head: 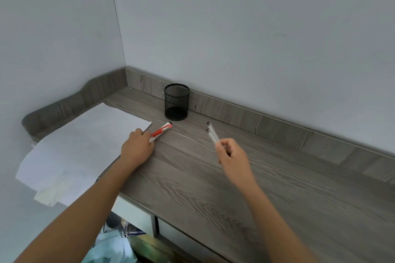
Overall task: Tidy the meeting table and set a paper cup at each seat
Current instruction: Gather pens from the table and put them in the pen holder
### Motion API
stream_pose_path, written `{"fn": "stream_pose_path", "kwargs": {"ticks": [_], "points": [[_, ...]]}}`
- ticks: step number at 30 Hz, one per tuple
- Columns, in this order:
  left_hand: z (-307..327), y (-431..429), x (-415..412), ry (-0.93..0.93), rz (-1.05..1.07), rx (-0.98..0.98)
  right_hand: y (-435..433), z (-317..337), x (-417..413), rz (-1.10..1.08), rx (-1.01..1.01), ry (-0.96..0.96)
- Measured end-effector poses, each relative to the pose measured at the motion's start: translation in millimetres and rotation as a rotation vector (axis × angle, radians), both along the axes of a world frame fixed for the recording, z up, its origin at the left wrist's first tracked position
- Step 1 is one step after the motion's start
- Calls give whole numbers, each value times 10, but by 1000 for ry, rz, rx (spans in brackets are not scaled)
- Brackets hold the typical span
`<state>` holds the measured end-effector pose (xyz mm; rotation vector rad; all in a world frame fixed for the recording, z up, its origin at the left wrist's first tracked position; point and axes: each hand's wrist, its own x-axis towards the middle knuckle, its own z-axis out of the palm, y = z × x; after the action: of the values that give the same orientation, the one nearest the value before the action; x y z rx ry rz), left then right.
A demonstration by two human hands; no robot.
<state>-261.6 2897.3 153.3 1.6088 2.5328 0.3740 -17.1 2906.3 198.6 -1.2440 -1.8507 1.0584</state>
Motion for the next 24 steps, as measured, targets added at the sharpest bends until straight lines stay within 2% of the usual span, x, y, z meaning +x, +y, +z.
{"fn": "stream_pose_path", "kwargs": {"ticks": [4,7,10,12,14,21,24], "points": [[34,99,-114,20,-17,-14,220,-33,-165,13,8,-74],[156,188,-343,139,-98,146,458,-2,-270,10,29,-140],[417,340,-536,262,-189,178,750,96,-387,3,69,-195],[665,488,-576,248,-163,295,944,183,-483,-8,124,-250],[856,695,-609,233,-135,297,1111,281,-585,6,193,-351],[1159,1258,-630,704,-300,102,1465,441,-870,102,473,-790],[1096,1426,-642,839,-472,151,1567,468,-1021,146,565,-918]]}}
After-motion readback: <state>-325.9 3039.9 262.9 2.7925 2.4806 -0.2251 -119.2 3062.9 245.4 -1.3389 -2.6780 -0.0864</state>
